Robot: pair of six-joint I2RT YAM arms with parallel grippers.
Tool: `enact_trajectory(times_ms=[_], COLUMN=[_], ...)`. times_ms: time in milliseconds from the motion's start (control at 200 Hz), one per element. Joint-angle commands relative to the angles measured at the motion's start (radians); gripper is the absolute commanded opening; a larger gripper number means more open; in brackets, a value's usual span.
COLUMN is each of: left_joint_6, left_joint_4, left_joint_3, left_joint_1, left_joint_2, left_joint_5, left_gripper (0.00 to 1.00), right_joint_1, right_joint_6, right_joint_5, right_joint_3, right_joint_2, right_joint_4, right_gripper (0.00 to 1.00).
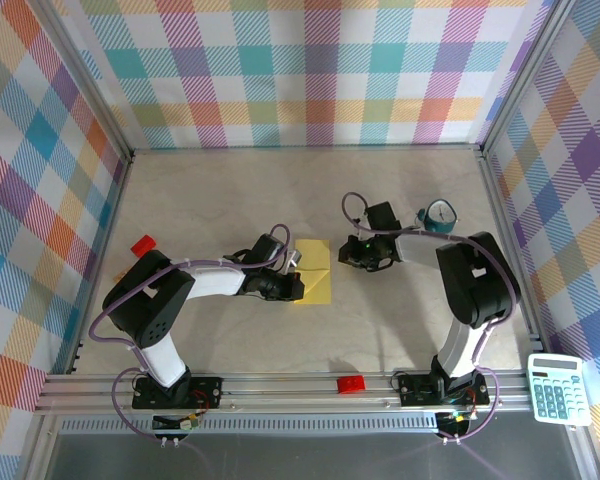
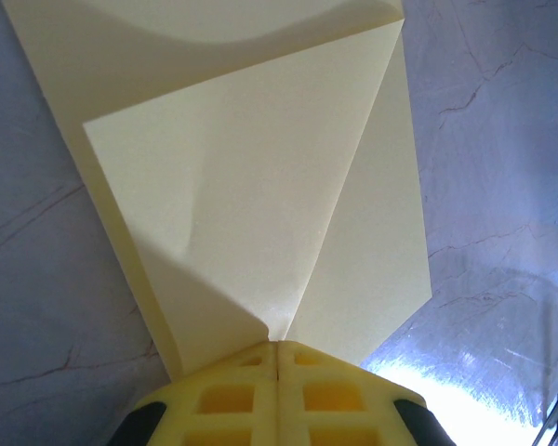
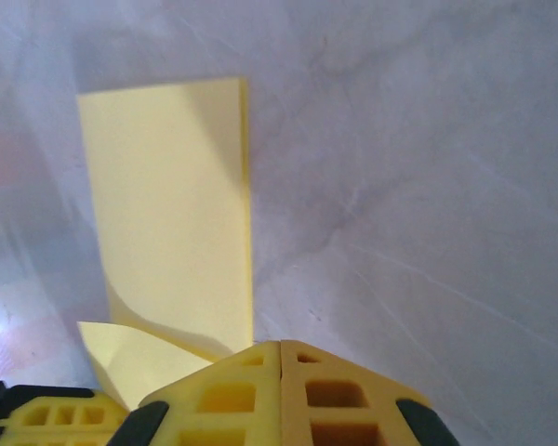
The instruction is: Fold a paper plane with a square sheet of paper (fold left side to right side)
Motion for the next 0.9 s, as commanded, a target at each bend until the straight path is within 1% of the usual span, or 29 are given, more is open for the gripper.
enact_trajectory(times_ms=[0,145,245,325,510,690,890], left_joint_6=[0.015,0.02,0.02,0.02,0.028,0.037,0.038], left_joint_4=[-0.135,-0.146,-0.143,-0.141,-0.152,-0.173,-0.141], left_joint_3=[0.007,0.021,0.024,0.031,0.071,0.119,0.14], left_joint_1=[-0.007,-0.007,-0.007,-0.007,-0.003,-0.003,-0.003], left_joint_2=[0.03,0.034,0.034,0.035,0.03,0.011,0.001], left_joint_5=[-0.044,-0.043,-0.043,-0.04,-0.027,-0.005,0.049], left_gripper=[0.0,0.0,0.0,0.0,0.0,0.0,0.0], right_joint_1=[0.042,0.117,0.148,0.15,0.15,0.149,0.149], right_joint_6=[0.015,0.078,0.09,0.085,0.046,0.038,0.036], right_joint_5=[-0.043,-0.114,-0.127,-0.12,-0.089,-0.029,-0.028], right_joint_3=[0.001,-0.006,0.002,0.011,0.05,0.042,0.036], right_joint_2=[-0.032,0.003,0.037,0.066,0.132,0.142,0.15], right_joint_4=[0.007,0.076,0.094,0.086,-0.01,-0.072,-0.089], right_gripper=[0.0,0.0,0.0,0.0,0.0,0.0,0.0])
